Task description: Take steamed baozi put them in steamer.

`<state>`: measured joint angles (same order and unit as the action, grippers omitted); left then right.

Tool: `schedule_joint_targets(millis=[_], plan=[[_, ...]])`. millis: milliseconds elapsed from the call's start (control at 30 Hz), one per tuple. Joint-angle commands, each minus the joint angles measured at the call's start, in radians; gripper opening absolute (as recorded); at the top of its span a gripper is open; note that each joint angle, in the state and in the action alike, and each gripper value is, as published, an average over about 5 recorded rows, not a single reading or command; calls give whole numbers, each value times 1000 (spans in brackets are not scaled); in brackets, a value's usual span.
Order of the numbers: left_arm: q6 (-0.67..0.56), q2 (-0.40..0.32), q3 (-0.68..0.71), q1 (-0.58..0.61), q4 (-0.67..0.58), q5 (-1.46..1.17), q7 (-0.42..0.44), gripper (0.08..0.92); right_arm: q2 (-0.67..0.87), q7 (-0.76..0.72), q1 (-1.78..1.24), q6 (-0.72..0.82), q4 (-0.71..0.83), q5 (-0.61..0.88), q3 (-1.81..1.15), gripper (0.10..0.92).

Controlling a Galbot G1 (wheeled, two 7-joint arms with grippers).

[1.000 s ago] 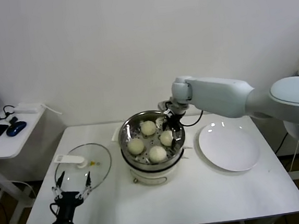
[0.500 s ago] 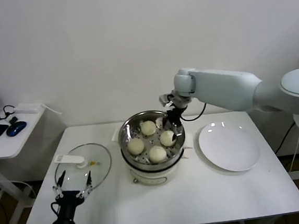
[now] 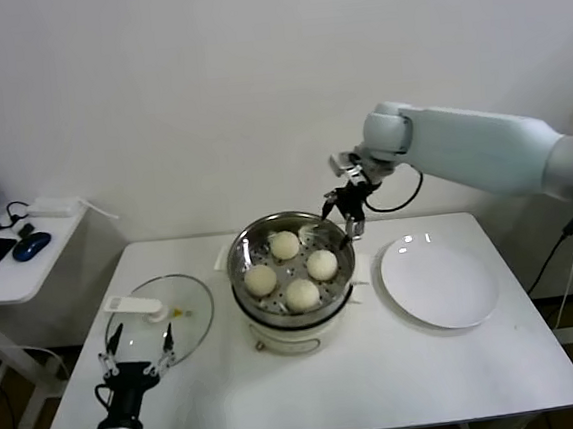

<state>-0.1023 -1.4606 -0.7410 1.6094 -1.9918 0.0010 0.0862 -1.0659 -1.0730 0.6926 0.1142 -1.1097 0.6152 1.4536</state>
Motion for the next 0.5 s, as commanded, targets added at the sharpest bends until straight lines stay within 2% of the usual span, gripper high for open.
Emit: schedule_joint_targets(millis=[33,167,333,500], plan=[[1,0,1,-4,5,-5,-3,823,294,146,-192,4,-113,-37,-368,823],[-11,2,-2,-3,6,-10,12,823,381,240,-349,5,-169,-71,-566,823],[-52,4,-6,1,12,-25,47,823,463,420,-573,-7,-268,-99,-830,823],[-87,-5,4,6,7,-40,47,823,503,615,-876,-56,-366,-132,-1121,823]])
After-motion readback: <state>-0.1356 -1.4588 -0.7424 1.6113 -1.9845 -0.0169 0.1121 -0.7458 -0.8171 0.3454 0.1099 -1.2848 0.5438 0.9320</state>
